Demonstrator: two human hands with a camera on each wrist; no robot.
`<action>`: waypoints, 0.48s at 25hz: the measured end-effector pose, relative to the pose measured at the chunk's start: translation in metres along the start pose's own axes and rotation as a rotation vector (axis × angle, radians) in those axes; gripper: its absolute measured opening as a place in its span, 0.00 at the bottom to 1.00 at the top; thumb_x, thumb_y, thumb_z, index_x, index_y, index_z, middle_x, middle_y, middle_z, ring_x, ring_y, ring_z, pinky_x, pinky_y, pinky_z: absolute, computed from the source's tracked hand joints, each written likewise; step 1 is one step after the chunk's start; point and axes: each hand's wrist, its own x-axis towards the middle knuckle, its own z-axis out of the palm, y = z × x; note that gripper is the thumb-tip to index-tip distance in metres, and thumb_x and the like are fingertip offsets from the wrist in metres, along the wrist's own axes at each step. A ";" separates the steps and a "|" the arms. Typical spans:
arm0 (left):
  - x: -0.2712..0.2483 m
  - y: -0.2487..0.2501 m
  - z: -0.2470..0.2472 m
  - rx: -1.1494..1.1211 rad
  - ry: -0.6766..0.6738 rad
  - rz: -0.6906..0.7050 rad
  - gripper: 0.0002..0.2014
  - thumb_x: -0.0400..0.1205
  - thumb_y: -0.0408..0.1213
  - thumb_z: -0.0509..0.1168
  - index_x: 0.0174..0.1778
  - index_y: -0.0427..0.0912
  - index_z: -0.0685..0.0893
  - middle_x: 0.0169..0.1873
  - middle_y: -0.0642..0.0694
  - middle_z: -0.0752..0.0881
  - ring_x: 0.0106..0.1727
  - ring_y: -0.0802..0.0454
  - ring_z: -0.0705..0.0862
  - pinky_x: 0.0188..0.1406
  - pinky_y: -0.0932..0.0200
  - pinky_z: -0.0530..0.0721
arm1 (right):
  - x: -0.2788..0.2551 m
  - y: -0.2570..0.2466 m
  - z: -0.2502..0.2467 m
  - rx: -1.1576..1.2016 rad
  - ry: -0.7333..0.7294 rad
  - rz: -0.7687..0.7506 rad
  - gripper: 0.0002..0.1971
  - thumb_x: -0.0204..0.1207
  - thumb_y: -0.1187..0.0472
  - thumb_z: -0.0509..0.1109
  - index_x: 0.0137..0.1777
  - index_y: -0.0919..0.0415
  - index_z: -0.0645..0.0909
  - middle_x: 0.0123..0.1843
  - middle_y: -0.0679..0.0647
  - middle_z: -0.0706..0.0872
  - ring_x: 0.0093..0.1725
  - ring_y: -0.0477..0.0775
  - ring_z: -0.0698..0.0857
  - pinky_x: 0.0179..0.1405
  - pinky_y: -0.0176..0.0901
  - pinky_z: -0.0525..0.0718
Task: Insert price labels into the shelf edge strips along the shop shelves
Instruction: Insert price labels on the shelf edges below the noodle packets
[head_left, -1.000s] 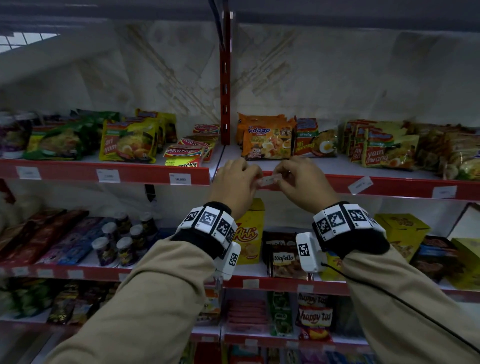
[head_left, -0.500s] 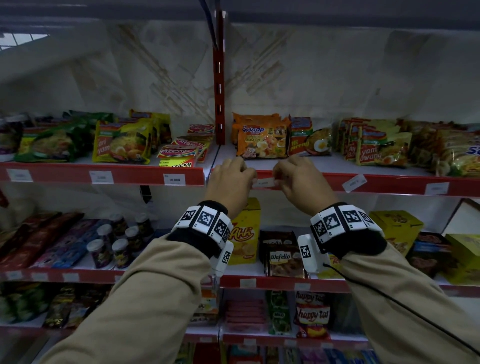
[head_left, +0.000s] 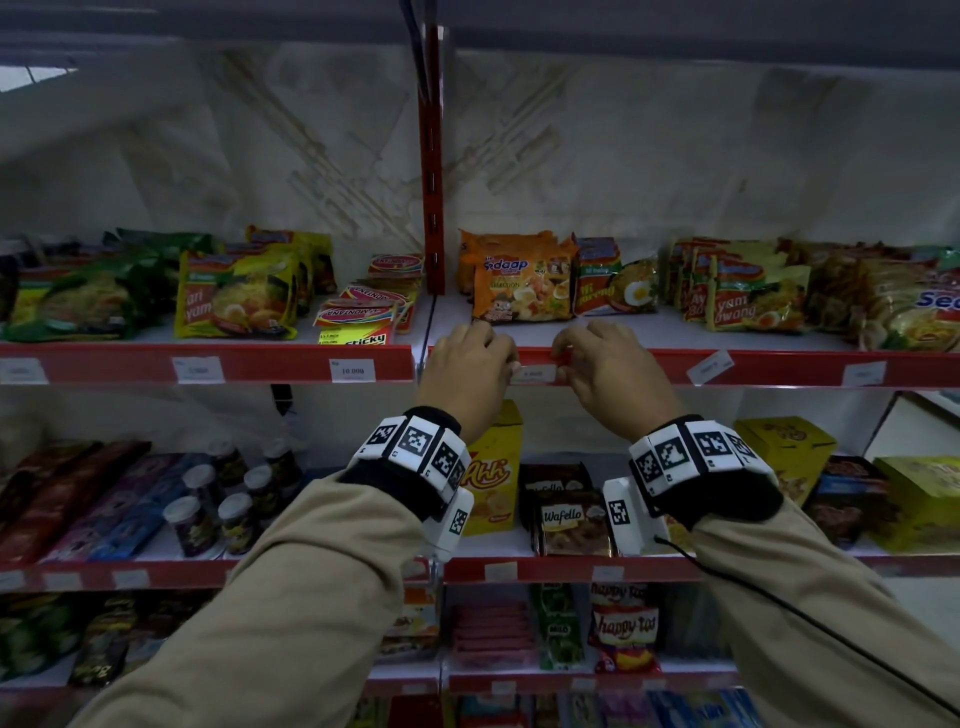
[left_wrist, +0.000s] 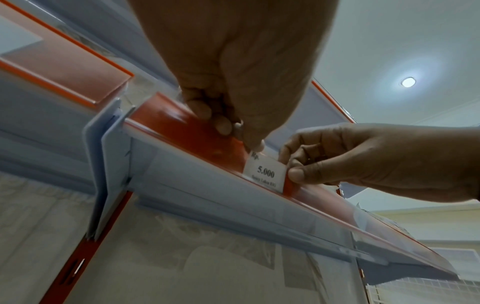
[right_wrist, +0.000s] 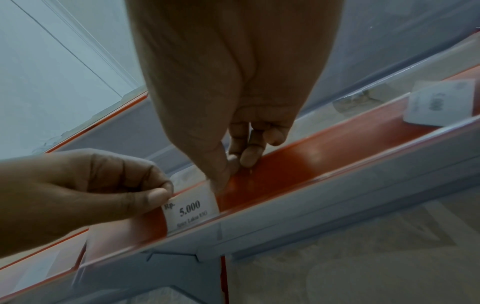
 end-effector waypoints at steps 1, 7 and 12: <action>0.001 -0.001 0.000 0.008 -0.006 0.004 0.11 0.87 0.43 0.56 0.56 0.43 0.81 0.53 0.44 0.78 0.56 0.44 0.73 0.51 0.53 0.66 | -0.001 0.000 0.000 0.004 0.002 0.000 0.11 0.77 0.61 0.67 0.58 0.55 0.80 0.54 0.56 0.79 0.56 0.61 0.74 0.50 0.52 0.76; -0.002 -0.001 0.002 -0.023 0.016 0.011 0.11 0.86 0.43 0.57 0.56 0.43 0.81 0.53 0.44 0.80 0.56 0.44 0.74 0.53 0.52 0.68 | -0.002 -0.003 0.003 -0.015 -0.009 0.033 0.08 0.77 0.61 0.67 0.55 0.55 0.82 0.53 0.57 0.79 0.57 0.61 0.73 0.50 0.55 0.78; -0.007 0.000 -0.002 -0.060 0.043 0.025 0.09 0.84 0.38 0.61 0.59 0.45 0.79 0.56 0.45 0.80 0.57 0.44 0.74 0.54 0.52 0.69 | -0.006 0.000 0.004 0.053 0.071 0.029 0.08 0.74 0.63 0.70 0.52 0.57 0.81 0.54 0.55 0.82 0.58 0.60 0.75 0.52 0.54 0.78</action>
